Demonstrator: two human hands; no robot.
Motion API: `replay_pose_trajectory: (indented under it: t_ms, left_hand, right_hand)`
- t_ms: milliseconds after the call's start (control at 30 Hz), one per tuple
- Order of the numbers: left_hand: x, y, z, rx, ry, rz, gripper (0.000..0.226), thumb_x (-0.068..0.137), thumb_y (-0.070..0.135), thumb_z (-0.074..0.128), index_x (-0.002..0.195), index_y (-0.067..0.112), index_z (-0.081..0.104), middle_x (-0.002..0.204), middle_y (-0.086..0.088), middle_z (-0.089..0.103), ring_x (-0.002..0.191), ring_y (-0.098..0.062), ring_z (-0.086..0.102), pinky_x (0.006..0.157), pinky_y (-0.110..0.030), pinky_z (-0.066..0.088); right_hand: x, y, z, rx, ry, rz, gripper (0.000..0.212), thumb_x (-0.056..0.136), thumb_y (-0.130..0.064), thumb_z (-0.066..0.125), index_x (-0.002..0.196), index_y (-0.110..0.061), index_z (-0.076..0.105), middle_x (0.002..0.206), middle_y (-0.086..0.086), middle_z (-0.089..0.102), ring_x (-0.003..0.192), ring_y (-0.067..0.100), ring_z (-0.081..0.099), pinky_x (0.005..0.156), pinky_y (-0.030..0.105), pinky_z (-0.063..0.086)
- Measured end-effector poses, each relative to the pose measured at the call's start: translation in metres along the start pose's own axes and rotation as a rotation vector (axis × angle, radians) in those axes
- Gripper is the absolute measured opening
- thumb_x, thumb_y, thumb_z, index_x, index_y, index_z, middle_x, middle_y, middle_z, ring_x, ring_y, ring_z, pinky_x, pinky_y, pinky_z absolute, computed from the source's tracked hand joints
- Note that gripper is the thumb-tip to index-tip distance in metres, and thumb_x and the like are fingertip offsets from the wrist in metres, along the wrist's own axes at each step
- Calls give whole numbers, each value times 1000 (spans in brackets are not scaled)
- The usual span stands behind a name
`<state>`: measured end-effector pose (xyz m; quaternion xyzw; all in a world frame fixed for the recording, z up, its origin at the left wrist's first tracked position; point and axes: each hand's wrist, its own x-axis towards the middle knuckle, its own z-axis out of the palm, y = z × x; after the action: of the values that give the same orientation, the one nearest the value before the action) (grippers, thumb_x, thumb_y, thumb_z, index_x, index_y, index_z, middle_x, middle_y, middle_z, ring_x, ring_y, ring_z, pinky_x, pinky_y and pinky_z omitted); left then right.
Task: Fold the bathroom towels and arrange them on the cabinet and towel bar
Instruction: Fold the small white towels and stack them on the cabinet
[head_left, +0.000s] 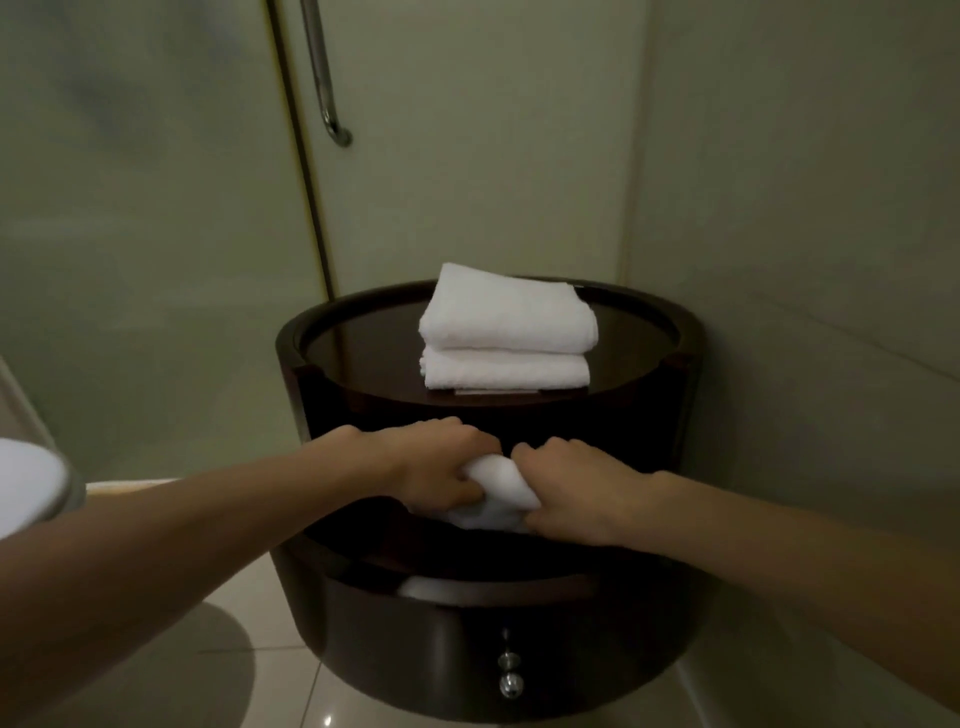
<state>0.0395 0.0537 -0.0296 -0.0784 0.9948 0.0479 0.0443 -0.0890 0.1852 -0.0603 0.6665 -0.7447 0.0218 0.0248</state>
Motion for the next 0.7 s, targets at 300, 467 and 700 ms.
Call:
replay_pose_trajectory:
  t_ms: [300,467,700]
  left_hand:
    - [-6,-3,-30,147,252,-60,53,75,47,67,123,34,47,117,6,60,105,-17,57,85,-38,50]
    - [-9,-8,-68,-56,365,-20,43,73,36,73,114,30,60,105,11,64,95,-9,59,76,-22,47]
    - [-11,-7,-145,-171,495,51,31,78,23,75,108,21,70,91,13,65,83,2,60,68,-19,45]
  right_hand:
    - [7,19,-57,66,95,-46,21,87,-31,55,97,-13,57,104,11,63,95,28,61,76,36,51]
    - [5,28,-95,144,214,-47,22,84,-36,60,97,-19,63,102,2,67,93,20,61,78,35,51]
    - [7,38,-160,250,513,25,28,72,-33,75,94,-17,69,92,2,70,85,20,64,69,32,49]
